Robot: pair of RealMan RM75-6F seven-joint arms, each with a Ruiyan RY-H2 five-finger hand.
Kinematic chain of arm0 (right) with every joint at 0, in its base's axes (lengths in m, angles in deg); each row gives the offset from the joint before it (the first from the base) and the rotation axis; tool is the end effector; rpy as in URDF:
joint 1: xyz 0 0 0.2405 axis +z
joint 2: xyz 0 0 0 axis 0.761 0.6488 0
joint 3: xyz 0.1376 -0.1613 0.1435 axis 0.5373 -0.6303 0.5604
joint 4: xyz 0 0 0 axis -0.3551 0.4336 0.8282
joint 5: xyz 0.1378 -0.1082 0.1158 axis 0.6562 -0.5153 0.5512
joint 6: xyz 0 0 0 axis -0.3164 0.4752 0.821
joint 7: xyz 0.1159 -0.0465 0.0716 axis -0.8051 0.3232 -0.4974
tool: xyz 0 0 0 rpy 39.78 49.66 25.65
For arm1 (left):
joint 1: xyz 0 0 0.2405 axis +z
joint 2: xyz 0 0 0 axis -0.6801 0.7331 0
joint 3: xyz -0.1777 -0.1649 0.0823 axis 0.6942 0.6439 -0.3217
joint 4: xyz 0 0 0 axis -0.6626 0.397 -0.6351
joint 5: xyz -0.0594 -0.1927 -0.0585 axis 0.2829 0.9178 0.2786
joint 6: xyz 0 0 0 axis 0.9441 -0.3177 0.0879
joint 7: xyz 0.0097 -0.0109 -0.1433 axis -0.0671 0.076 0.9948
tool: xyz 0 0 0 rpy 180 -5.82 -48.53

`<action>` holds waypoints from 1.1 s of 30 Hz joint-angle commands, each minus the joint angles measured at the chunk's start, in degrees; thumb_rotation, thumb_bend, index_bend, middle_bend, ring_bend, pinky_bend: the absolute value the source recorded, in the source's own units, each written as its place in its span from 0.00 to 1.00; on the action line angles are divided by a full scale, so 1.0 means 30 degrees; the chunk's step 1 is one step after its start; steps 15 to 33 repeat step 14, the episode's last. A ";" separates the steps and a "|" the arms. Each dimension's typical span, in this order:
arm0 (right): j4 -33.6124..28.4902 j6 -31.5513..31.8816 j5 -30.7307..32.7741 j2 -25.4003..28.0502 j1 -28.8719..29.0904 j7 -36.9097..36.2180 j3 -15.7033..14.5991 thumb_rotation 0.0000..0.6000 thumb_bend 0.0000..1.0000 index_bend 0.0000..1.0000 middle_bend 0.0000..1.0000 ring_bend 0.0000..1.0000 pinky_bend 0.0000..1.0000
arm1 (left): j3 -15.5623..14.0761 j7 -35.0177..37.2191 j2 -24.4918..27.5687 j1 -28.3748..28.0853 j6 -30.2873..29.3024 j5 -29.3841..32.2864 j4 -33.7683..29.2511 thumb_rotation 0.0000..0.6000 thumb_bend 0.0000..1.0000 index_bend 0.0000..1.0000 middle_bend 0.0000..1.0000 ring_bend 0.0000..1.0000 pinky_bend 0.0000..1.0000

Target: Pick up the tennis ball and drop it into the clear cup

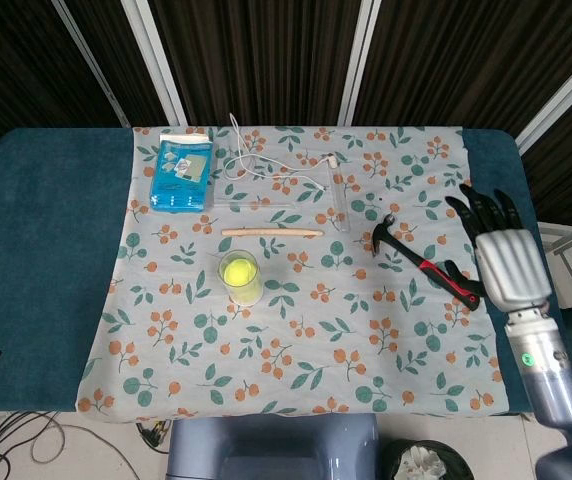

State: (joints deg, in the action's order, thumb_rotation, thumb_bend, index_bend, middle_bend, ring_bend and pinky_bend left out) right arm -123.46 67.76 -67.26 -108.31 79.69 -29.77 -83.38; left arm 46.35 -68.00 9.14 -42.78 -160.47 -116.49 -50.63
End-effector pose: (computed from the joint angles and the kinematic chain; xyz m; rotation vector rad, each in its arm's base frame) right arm -0.1751 -0.2838 0.1966 1.4823 -0.7341 1.0741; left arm -0.3212 0.1568 0.1826 -1.2361 -0.8459 -0.7696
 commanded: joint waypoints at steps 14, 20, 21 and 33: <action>0.1883 0.3779 -0.6290 -0.0619 -0.6345 0.1237 -0.4188 1.00 0.39 0.13 0.06 0.11 0.00 | 0.0071 0.0455 0.0039 0.0111 -0.0319 -0.0216 0.0171 1.00 0.02 0.08 0.00 0.00 0.00; 0.1883 0.3779 -0.6290 -0.0619 -0.6345 0.1237 -0.4188 1.00 0.39 0.13 0.06 0.11 0.00 | 0.0071 0.0455 0.0039 0.0111 -0.0319 -0.0216 0.0171 1.00 0.02 0.08 0.00 0.00 0.00; 0.1883 0.3779 -0.6290 -0.0619 -0.6345 0.1237 -0.4188 1.00 0.39 0.13 0.06 0.11 0.00 | 0.0071 0.0455 0.0039 0.0111 -0.0319 -0.0216 0.0171 1.00 0.02 0.08 0.00 0.00 0.00; 0.1883 0.3779 -0.6290 -0.0619 -0.6345 0.1237 -0.4188 1.00 0.39 0.13 0.06 0.11 0.00 | 0.0071 0.0455 0.0039 0.0111 -0.0319 -0.0216 0.0171 1.00 0.02 0.08 0.00 0.00 0.00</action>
